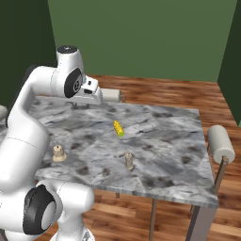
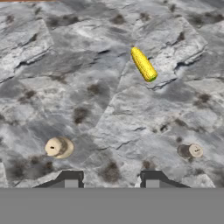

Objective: Pick the candle and candle from the dining table and place them in the open cabinet. Close the cabinet after placing the objects.

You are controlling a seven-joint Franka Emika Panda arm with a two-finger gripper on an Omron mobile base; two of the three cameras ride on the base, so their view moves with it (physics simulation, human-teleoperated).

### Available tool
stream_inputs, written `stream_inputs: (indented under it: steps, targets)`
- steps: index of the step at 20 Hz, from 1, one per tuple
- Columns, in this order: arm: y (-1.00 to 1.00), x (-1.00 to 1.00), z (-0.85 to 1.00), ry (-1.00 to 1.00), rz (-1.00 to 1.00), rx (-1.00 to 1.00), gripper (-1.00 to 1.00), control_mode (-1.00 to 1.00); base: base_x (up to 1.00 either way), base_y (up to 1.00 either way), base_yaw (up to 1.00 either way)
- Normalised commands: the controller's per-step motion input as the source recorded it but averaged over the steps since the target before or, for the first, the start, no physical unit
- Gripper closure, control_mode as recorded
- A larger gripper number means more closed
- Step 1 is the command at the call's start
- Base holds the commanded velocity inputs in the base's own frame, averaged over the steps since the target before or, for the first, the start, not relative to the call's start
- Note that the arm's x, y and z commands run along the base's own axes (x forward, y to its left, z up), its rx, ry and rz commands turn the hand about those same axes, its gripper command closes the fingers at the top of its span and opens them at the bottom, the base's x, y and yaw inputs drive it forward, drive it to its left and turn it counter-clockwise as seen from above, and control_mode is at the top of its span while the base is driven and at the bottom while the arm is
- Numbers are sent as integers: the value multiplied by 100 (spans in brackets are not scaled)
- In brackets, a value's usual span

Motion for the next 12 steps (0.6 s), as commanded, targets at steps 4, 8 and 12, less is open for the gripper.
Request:
stream_inputs:
  steps: [4, 8, 12]
  targets:
    - [0, 0, 0, 0, 0, -4, -100, -100, 0, 0, 0]
    - [-3, 0, -3, 0, 0, -9, -100, -100, 0, 0, 0]
    - [-3, 0, -13, 0, 0, -7, -100, -100, 0, 0, 0]
